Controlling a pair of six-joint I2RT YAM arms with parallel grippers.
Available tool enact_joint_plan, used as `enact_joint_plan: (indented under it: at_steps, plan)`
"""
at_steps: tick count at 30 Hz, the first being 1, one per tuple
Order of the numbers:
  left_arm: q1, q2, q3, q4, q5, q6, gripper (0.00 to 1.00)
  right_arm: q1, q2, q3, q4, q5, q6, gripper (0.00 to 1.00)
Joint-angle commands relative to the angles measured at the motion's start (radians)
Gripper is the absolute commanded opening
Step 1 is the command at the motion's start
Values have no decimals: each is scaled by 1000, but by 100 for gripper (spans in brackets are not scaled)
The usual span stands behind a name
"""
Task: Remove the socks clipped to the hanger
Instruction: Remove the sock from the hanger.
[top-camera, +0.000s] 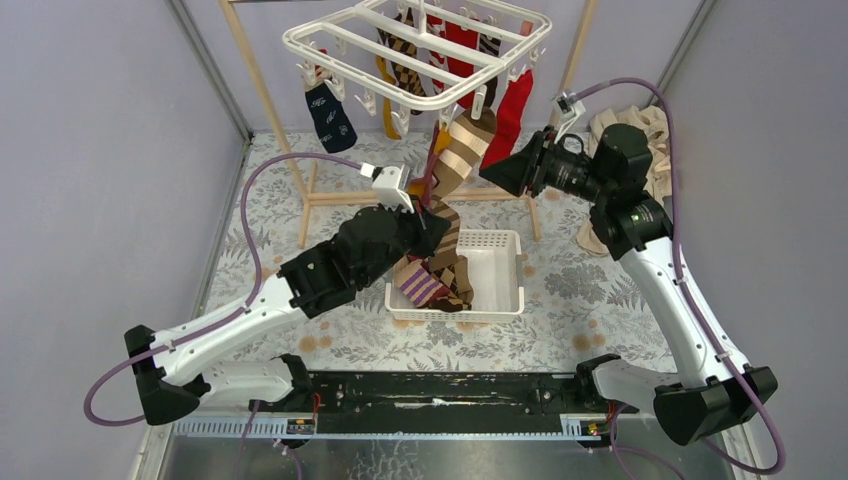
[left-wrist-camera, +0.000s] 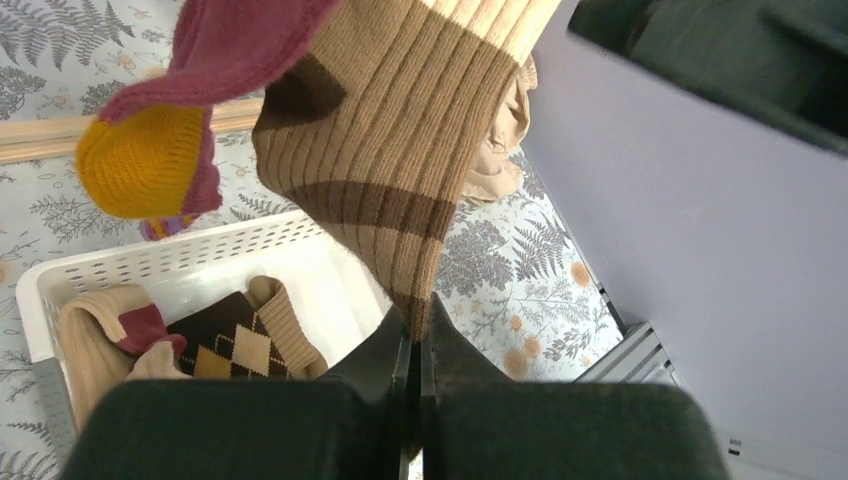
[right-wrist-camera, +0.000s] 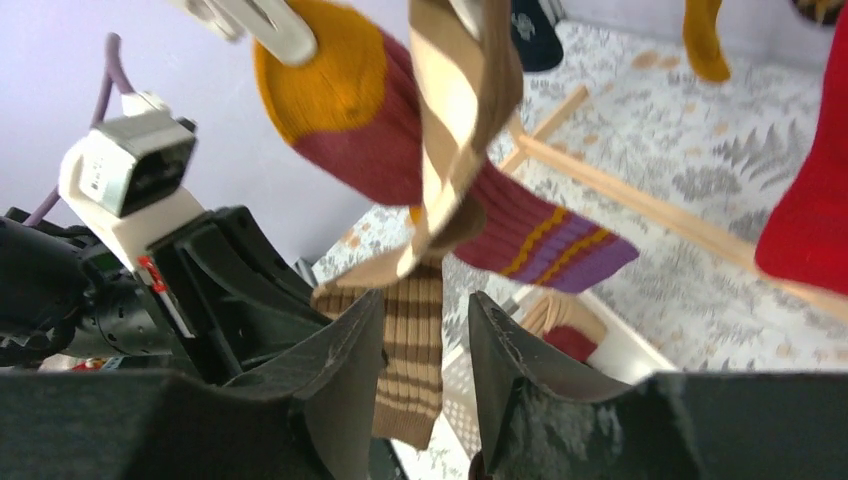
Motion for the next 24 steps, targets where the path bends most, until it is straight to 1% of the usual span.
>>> enact_joint_plan:
  at_steps: [1,2,4,6,9,10,11,17,24]
  plan:
    - [33,-15,42,-74,102,9,0,7,26,80,221,7,11,47]
    - [40,-16,46,-81,118,9,0,7,36,89,247,11,0,48]
    - [50,-17,53,-91,137,8,0,7,57,112,280,39,-25,56]
    - [59,-22,59,-105,154,8,0,7,88,142,290,71,-61,62]
    - [72,-31,71,-128,175,6,0,7,130,187,281,98,-113,67]
    - [76,-34,73,-133,182,6,0,7,141,195,284,106,-127,73]
    - [81,-38,76,-138,193,5,0,7,149,199,295,110,-132,75]
    - [111,-44,89,-163,244,2,0,-1,201,213,389,96,-115,76]
    - [140,-45,84,-167,276,8,0,-13,257,250,493,43,-36,70]
